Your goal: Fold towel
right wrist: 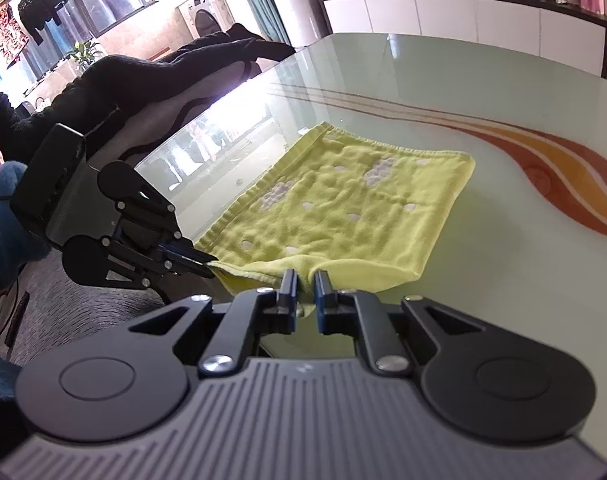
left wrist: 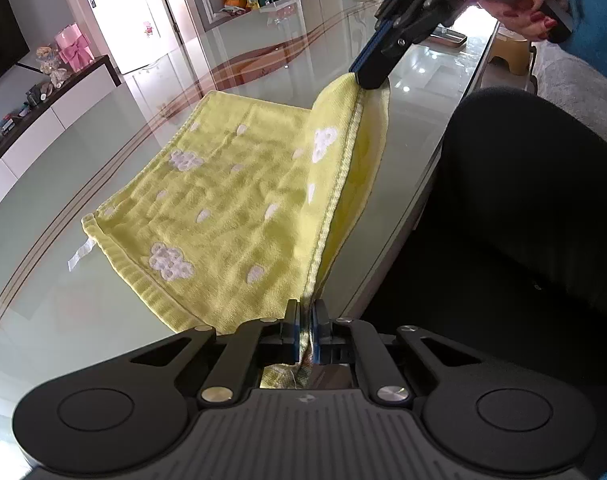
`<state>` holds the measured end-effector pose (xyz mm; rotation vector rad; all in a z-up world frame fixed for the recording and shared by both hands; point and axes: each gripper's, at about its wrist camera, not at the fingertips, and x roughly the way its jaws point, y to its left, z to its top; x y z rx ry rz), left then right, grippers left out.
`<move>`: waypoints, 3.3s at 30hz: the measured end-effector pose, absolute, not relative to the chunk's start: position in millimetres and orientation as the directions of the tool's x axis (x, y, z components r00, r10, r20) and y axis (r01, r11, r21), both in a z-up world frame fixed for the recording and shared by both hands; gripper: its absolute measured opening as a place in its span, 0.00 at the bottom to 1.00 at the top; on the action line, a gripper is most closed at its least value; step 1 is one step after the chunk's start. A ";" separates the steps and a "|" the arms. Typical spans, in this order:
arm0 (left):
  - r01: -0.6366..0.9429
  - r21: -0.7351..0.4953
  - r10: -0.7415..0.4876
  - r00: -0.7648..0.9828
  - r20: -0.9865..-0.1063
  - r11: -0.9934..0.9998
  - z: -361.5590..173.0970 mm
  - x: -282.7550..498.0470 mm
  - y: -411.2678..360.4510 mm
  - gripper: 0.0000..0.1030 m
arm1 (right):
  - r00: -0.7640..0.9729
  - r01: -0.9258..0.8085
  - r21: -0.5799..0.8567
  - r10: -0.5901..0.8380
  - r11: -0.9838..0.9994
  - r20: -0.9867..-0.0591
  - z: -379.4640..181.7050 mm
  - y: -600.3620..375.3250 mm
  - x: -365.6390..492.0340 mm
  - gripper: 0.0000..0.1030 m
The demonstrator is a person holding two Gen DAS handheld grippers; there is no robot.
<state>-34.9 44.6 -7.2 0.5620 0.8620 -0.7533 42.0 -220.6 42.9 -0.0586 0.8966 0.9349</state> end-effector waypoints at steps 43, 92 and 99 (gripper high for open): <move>0.666 0.295 -0.236 0.586 -0.775 0.685 3.4 154.0 46.2 0.13 | 0.436 -0.569 0.280 0.573 0.773 -0.694 8.0 -203.4 167.7 0.10; 0.501 0.262 -0.183 0.676 -0.714 0.825 11.1 164.0 68.7 0.42 | 0.590 -0.523 0.232 0.545 0.820 -0.596 27.3 -208.6 163.5 0.18; 0.468 0.248 -0.190 0.705 -0.683 0.848 29.5 147.4 64.0 0.50 | 0.573 -0.562 0.235 0.578 0.793 -0.582 33.6 -204.1 152.8 0.18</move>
